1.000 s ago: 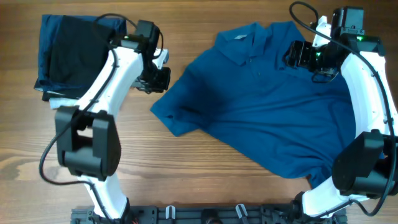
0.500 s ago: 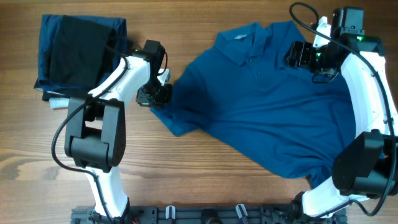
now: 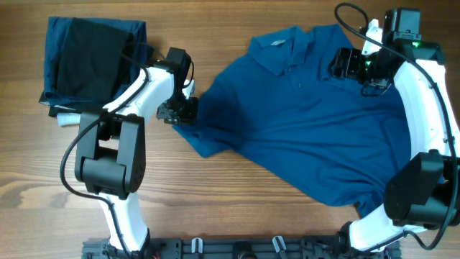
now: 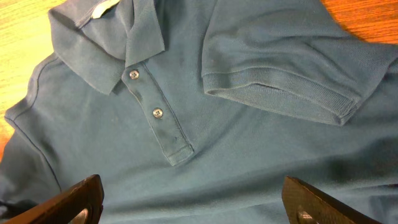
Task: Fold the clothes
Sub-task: 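Reach the left gripper to the polo's left sleeve and grasp it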
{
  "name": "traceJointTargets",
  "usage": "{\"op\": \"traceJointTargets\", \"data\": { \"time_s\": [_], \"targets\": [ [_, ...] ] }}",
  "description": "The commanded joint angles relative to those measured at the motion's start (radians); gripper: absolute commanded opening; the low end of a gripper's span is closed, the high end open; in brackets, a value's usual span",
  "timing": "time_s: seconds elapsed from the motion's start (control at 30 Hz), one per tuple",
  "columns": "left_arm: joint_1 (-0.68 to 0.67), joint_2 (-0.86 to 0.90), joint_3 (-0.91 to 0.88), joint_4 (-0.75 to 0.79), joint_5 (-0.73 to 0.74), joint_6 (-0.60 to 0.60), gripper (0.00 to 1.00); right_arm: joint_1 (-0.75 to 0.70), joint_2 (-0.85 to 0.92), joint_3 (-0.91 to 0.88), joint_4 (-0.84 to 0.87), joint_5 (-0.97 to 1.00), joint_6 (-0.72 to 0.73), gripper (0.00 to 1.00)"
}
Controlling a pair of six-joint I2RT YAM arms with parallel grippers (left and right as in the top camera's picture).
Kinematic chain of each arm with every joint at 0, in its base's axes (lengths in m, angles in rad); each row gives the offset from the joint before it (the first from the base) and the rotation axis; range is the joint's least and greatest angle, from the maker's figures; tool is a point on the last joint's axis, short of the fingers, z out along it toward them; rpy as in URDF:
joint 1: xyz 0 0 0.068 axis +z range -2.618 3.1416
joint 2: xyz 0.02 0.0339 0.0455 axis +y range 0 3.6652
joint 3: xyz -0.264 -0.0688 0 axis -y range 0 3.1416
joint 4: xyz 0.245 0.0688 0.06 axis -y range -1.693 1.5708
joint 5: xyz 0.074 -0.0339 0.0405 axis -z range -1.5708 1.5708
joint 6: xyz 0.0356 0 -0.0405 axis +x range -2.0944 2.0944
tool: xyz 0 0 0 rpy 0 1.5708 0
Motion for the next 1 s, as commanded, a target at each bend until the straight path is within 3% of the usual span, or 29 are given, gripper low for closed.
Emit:
{"op": "traceJointTargets", "data": {
  "time_s": [0.0, 0.1, 0.17, 0.33, 0.4, 0.5, 0.57, 0.6, 0.67, 0.77, 0.83, 0.87, 0.93, 0.97],
  "targets": [
    [-0.003, 0.011, -0.005, -0.001, -0.067, 0.002, 0.34, -0.002, -0.005, 0.006, 0.000, 0.018, -0.008, 0.92],
    [-0.003, 0.011, -0.005, 0.002, -0.094, 0.001, 0.36, -0.002, -0.005, 0.006, 0.000, 0.018, -0.007, 0.92],
    [-0.003, 0.011, -0.005, 0.005, -0.108, 0.001, 0.45, -0.002, -0.005, 0.006, 0.000, 0.018, -0.007, 0.92],
    [-0.003, 0.011, -0.005, 0.004, -0.107, 0.001, 0.45, -0.002, -0.005, 0.006, -0.001, 0.018, -0.008, 0.92],
    [-0.003, 0.011, -0.006, 0.004, -0.107, 0.001, 0.39, -0.002, -0.005, 0.006, -0.001, 0.018, -0.008, 0.92],
    [-0.003, 0.011, -0.006, 0.004, -0.106, 0.001, 0.17, -0.002, -0.005, 0.006, -0.006, 0.018, -0.008, 0.92],
    [-0.003, 0.011, -0.024, 0.014, -0.106, 0.001, 0.16, -0.002, -0.005, 0.005, -0.028, 0.036, -0.007, 0.93],
    [-0.003, 0.011, -0.040, 0.030, -0.106, 0.000, 0.18, -0.002, -0.005, 0.006, -0.040, 0.056, -0.006, 0.92],
    [-0.003, 0.011, -0.073, 0.063, -0.098, 0.000, 0.40, -0.002, -0.005, 0.006, -0.048, 0.084, -0.006, 0.93],
    [-0.003, 0.011, -0.097, 0.089, -0.076, 0.001, 0.49, -0.002, -0.005, 0.006, -0.045, 0.085, -0.006, 0.93],
    [-0.003, 0.011, -0.103, 0.088, -0.076, 0.001, 0.49, -0.002, -0.005, 0.006, -0.046, 0.085, -0.006, 0.93],
    [-0.003, 0.011, -0.108, 0.086, -0.076, 0.001, 0.42, -0.002, -0.005, 0.006, -0.046, 0.086, -0.005, 0.92],
    [-0.003, 0.011, -0.121, 0.086, -0.076, 0.001, 0.15, -0.002, -0.005, 0.006, -0.046, 0.097, -0.003, 0.92],
    [-0.003, 0.011, -0.129, 0.085, -0.077, 0.001, 0.10, -0.004, -0.005, 0.006, -0.047, 0.111, 0.000, 0.91]
  ]
}}
